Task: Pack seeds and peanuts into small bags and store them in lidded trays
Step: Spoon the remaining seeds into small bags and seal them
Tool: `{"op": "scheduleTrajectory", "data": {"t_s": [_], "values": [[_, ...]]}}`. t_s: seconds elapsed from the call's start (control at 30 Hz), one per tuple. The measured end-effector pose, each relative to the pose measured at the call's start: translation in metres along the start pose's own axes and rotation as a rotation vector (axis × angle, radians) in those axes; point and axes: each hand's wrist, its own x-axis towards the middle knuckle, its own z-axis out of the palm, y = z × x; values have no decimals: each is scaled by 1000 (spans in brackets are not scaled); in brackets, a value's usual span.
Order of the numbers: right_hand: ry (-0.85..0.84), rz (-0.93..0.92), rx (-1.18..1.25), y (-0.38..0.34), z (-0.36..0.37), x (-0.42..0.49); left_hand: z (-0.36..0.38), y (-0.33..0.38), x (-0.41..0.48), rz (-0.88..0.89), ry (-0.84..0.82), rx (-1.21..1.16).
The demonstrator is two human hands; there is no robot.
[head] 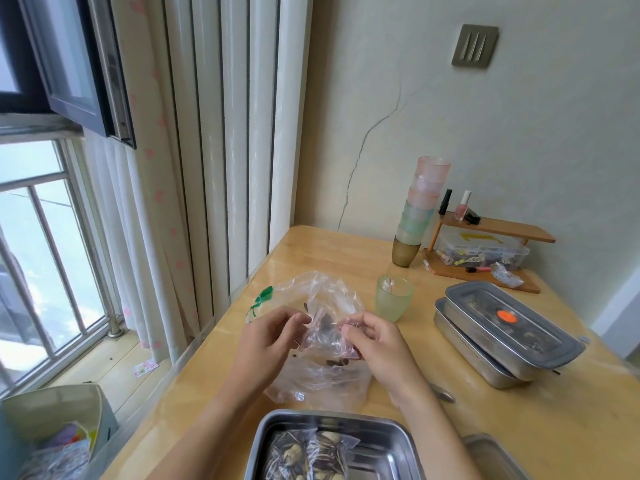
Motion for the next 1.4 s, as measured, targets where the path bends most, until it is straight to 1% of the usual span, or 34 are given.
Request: {"op": "scheduleTrajectory", "data": {"t_s": [0.1, 0.17, 0.23, 0.4, 0.47, 0.6, 0.77, 0.87, 0.93, 1.0, 1.1, 1.13, 1.17, 1.23, 1.27, 1.3, 1.33, 1.4], "values": [[23, -52, -115, 6, 3, 2, 0, 2, -3, 54, -103, 15], [42, -86, -161, 7, 4, 1, 0, 1, -4, 69, -133, 53], [57, -115, -194, 10, 5, 1, 0, -3, -2, 67, -106, 63], [124, -171, -193, 15, 4, 4, -6, -6, -1, -29, -61, 5], [133, -167, -186, 17, 3, 4, -5, -3, -3, -14, -55, -3], [89, -192, -188, 13, 5, 2, -2, -1, -5, 27, -123, 29], [-12, -241, -181, 10, 9, 0, -2, -6, 0, -18, -66, 47], [-44, -267, -130, 7, 8, -3, -3, -4, -2, 17, -68, 51], [-4, -258, -131, 8, 8, -1, -3, -2, -4, 24, -44, 48], [74, -237, -131, 13, 7, 1, -5, 0, -5, -1, -17, -1], [167, -168, -98, 19, 6, 5, -7, 1, -5, -30, -64, -118], [212, -168, -126, 20, 6, 5, -7, 2, -5, -34, -82, -149], [280, -195, -184, 20, 5, 5, -6, 3, -5, -39, -94, -174], [418, -323, -274, 16, 3, 5, -5, 5, -5, -50, -103, -224], [428, -392, -266, 13, 2, 4, -4, 6, -5, -54, -106, -251], [386, -439, -243, 10, 2, 3, -4, 7, -5, -57, -110, -277], [298, -451, -217, 8, 4, 1, -4, 8, -5, -59, -115, -302], [63, -391, -184, 5, 10, -3, -4, 9, -5, -61, -133, -342]]}}
